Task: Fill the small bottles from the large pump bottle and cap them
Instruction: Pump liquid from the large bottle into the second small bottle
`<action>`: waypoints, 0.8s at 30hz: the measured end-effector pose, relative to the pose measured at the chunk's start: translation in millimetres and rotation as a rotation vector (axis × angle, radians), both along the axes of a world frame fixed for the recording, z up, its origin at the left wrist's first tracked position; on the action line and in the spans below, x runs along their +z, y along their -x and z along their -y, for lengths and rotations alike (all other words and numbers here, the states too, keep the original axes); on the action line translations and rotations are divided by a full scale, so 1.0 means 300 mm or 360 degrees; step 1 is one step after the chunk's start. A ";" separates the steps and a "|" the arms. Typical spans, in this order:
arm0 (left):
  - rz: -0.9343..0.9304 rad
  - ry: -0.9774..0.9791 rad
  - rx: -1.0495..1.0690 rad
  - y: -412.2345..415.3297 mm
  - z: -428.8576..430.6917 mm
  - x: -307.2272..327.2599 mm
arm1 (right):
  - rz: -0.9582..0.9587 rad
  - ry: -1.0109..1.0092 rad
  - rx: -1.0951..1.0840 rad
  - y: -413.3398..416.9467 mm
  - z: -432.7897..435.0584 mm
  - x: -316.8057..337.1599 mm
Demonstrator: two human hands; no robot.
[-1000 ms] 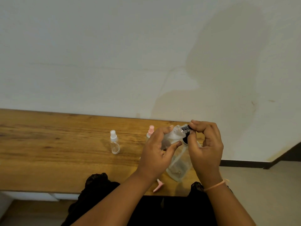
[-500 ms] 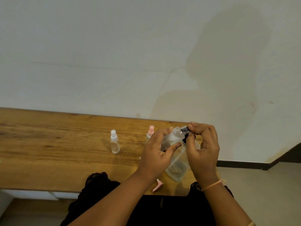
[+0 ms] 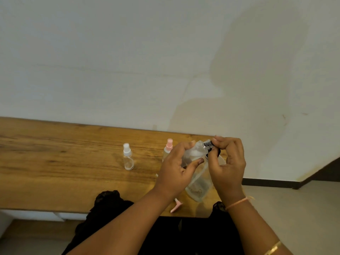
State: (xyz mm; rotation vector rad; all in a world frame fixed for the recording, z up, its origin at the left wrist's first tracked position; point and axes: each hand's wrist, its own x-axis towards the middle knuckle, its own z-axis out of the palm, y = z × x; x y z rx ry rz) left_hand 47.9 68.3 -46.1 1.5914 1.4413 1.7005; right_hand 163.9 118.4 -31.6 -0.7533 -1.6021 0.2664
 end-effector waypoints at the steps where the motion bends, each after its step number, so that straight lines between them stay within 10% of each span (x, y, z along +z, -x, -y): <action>1: -0.0007 0.0007 0.0007 0.000 0.001 -0.002 | 0.0011 0.0006 -0.0003 -0.002 0.004 -0.001; 24: 0.0036 0.0026 -0.0017 -0.003 0.009 0.015 | 0.0105 -0.0036 -0.0082 -0.007 0.004 0.017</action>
